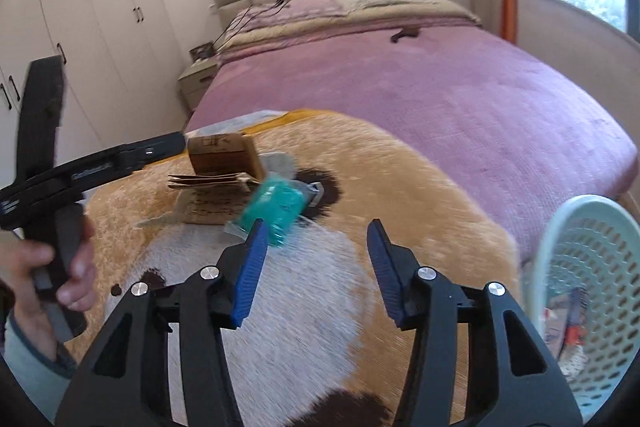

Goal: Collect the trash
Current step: 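Grasp the brown cardboard pieces with the left tool while the right tool grasps the teal bag, then carry the cardboard and teal bag over the blue basket and open both tools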

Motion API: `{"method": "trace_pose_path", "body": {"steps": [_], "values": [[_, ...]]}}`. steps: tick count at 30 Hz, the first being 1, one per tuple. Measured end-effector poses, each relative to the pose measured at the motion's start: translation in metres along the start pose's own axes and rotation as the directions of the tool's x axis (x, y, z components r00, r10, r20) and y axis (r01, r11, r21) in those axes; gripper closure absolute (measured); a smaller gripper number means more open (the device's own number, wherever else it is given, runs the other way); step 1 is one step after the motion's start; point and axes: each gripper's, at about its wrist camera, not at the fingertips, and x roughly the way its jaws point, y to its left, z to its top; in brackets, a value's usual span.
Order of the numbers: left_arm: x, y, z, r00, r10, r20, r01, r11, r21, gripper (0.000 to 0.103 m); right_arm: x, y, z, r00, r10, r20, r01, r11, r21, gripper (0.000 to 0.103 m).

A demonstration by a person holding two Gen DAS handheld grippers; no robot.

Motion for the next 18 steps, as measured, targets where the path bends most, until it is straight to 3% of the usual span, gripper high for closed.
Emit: {"method": "trace_pose_path", "body": {"steps": [8,11,18], "values": [[0.029,0.002,-0.001,0.990,-0.117,-0.083,0.119,0.993,0.020,0.041,0.033,0.017,0.011,0.998,0.029,-0.049,-0.029,1.000,-0.002,0.054],[0.033,0.001,-0.006,0.985,-0.126,-0.115,0.130,0.991,0.025,0.048,0.041,0.018,0.011,0.997,0.038,-0.069,-0.037,0.999,0.006,0.054],[0.027,0.000,-0.021,0.986,-0.077,-0.149,0.082,0.996,0.027,0.078,0.055,0.019,0.009,0.996,0.025,-0.082,-0.024,1.000,0.009,0.054]]}}
